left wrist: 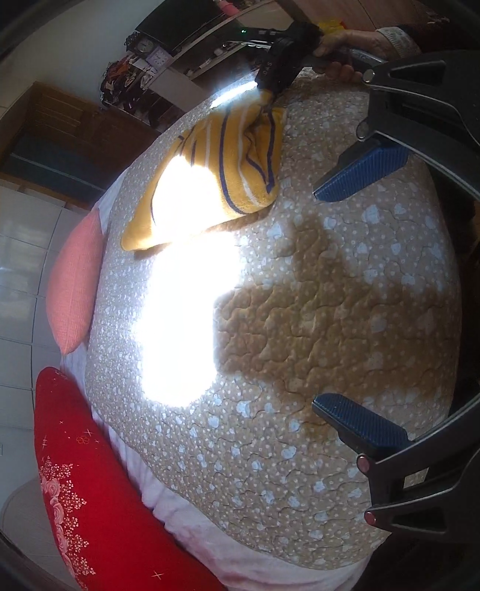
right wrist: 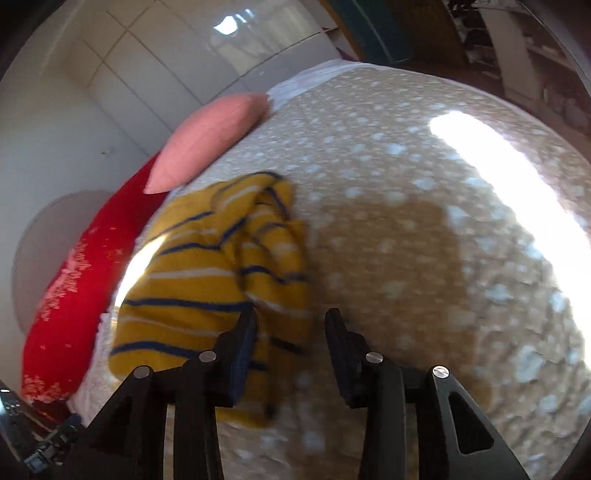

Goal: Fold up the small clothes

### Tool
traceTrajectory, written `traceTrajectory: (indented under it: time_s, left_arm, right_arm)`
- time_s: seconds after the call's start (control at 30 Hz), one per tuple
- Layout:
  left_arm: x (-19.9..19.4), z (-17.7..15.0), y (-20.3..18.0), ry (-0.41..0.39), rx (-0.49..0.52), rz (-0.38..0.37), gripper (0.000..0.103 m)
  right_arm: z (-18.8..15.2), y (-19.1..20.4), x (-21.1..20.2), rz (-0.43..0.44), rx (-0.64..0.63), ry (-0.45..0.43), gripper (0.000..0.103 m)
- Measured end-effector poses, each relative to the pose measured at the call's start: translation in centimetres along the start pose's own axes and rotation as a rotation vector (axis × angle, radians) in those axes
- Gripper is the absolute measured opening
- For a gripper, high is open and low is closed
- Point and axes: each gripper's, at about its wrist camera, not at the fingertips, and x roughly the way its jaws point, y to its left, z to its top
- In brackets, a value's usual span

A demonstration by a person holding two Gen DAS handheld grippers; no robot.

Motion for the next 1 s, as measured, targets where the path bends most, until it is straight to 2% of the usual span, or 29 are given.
traceTrajectory:
  time_s: [0.03, 0.1, 0.17, 0.27, 0.3, 0.33, 0.37, 0.43, 0.5, 0.53, 0.57, 0.6, 0.63, 0.7, 0.73, 0.77, 0.8, 0.83, 0.87, 0.93, 1.0]
  left_arm:
    - [0.3, -0.1, 0.0, 0.008, -0.011, -0.001, 0.103]
    - [0.7, -0.3, -0.1, 0.019, -0.024, -0.01, 0.103]
    - [0.9, -0.5, -0.7, 0.023, -0.014, -0.014, 0.103]
    - [1.1, -0.6, -2.0, 0.025, 0.021, -0.01, 0.103]
    - [1.0, -0.7, -2.4, 0.023, 0.031, -0.012, 0.103]
    - [0.9, -0.7, -2.9, 0.019, 0.041, -0.014, 0.103]
    - [0.7, -0.7, -3.3, 0.014, 0.051, -0.015, 0.103]
    - [0.4, -0.7, -4.0, 0.002, 0.073, -0.014, 0.103]
    - [0.2, -0.7, -4.6, -0.003, 0.09, -0.012, 0.103]
    - [0.2, -0.7, -4.8, -0.003, 0.097, -0.01, 0.103]
    - [0.1, -0.7, -4.9, -0.002, 0.102, -0.005, 0.103]
    - [0.1, -0.7, -4.9, -0.001, 0.105, 0.001, 0.103]
    - [0.1, -0.7, -4.9, -0.001, 0.106, 0.005, 0.103]
    - [0.2, -0.7, -4.6, 0.002, 0.099, 0.014, 0.103]
    - [0.4, -0.7, -4.4, 0.007, 0.091, 0.019, 0.103]
    - [0.5, -0.7, -4.2, 0.012, 0.083, 0.02, 0.103]
    - [0.7, -0.7, -4.1, 0.016, 0.073, 0.018, 0.103]
    - [0.9, -0.7, -4.0, 0.017, 0.066, 0.015, 0.103]
    - [1.0, -0.7, -4.0, 0.017, 0.063, 0.015, 0.103]
    - [1.5, -0.7, -4.2, 0.017, 0.071, 0.019, 0.103]
    - [1.8, -0.8, -4.7, 0.008, 0.083, 0.03, 0.103]
  right_arm:
    - [-0.1, -0.4, -0.3, -0.01, 0.0, -0.002, 0.016]
    - [0.2, -0.5, -1.9, -0.04, -0.004, -0.046, 0.018]
    - [1.0, 0.6, -4.0, -0.058, -0.025, -0.147, 0.022]
    - [2.4, 3.1, -5.7, 0.044, -0.043, -0.233, 0.022]
    - [3.0, 4.0, -5.6, 0.081, -0.059, -0.233, 0.029]
    - [3.4, 5.0, -4.9, 0.109, -0.076, -0.221, 0.042]
    - [3.9, 5.9, -4.0, 0.122, -0.085, -0.207, 0.049]
    - [4.8, 7.1, -1.7, 0.094, -0.093, -0.192, 0.067]
    - [5.8, 7.6, 1.6, 0.038, -0.101, -0.129, 0.079]
    - [6.2, 7.7, 3.3, 0.028, -0.11, -0.081, 0.078]
    - [6.3, 7.7, 4.9, 0.053, -0.135, -0.029, 0.071]
    - [6.6, 7.6, 6.1, 0.076, -0.171, 0.003, 0.041]
    - [7.0, 7.3, 6.6, 0.062, -0.185, -0.011, 0.034]
    - [8.3, 5.6, 6.9, 0.044, -0.125, -0.049, 0.033]
    - [9.0, 4.4, 6.9, 0.009, -0.074, -0.068, 0.034]
    - [9.4, 3.0, 6.8, -0.004, -0.018, -0.083, 0.042]
    - [9.4, 1.7, 6.4, -0.034, 0.038, -0.102, 0.057]
    - [9.2, 0.7, 5.7, -0.104, 0.08, -0.125, 0.056]
    - [8.8, 0.0, 4.8, -0.127, 0.1, -0.146, 0.056]
    - [7.7, -0.4, 2.5, -0.074, 0.091, -0.189, 0.056]
    - [6.4, 1.0, -0.1, -0.09, 0.003, -0.255, 0.056]
